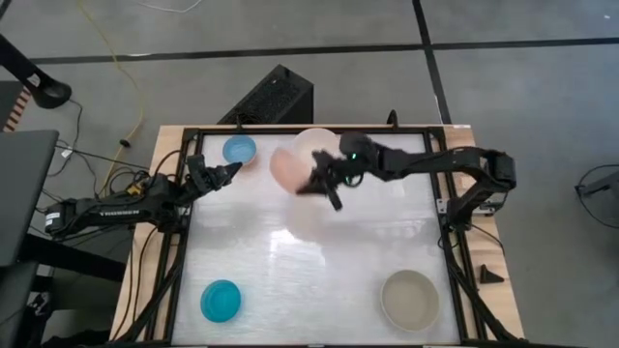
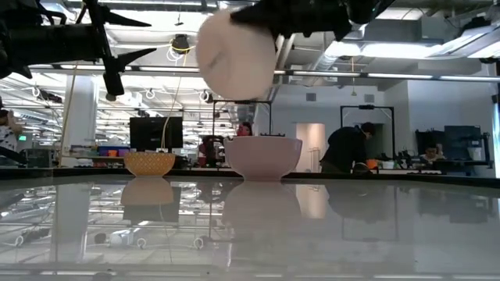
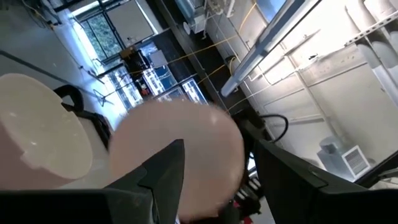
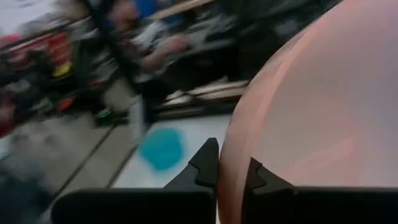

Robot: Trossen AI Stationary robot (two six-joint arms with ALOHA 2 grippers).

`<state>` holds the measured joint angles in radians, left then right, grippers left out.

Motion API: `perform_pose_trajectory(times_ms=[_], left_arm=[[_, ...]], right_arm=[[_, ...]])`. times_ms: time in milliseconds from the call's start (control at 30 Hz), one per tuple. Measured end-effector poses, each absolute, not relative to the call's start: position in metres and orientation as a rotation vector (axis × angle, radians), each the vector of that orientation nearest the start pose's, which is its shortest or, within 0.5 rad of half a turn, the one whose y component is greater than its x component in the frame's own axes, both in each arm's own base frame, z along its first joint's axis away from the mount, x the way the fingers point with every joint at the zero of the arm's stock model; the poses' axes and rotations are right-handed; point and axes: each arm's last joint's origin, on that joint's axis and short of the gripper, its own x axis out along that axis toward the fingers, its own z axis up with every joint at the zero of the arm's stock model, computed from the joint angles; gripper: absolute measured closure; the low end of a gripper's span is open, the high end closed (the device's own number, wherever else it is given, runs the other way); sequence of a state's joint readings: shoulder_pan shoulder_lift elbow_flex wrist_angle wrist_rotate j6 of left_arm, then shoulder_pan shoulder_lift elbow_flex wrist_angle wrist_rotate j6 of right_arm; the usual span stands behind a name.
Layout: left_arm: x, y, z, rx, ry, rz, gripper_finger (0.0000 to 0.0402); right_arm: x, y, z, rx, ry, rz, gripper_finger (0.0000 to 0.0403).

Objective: Nest bowls inside each other
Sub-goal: Stack the pale orange bowl into the white bowl

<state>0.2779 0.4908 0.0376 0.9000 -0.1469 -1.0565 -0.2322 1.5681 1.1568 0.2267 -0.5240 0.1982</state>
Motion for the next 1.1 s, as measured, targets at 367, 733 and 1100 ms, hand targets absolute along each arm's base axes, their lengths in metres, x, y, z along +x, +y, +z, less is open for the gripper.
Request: perform_pose_trajectory(times_ms=[367,733,1100], left_arm=[[0.116,0.038,0.214,-1.0,-0.609,0.175,0.0219],[0.116,0.037,0.214,-1.012,-0.6,0.144,0.0219],[0.116,0.037,0.214,-1.022,-0.591,0.122,0.0219]], right_arm=[[0.394,-0.124,0.295,-0.004,0.761,-0.088,0.0369],[0.423,-0.135,0.246,-0.093,1.178,-0.246,0.0369],[0.423,-0.142,0.251,0.092,1.102,-0.265,0.0259]])
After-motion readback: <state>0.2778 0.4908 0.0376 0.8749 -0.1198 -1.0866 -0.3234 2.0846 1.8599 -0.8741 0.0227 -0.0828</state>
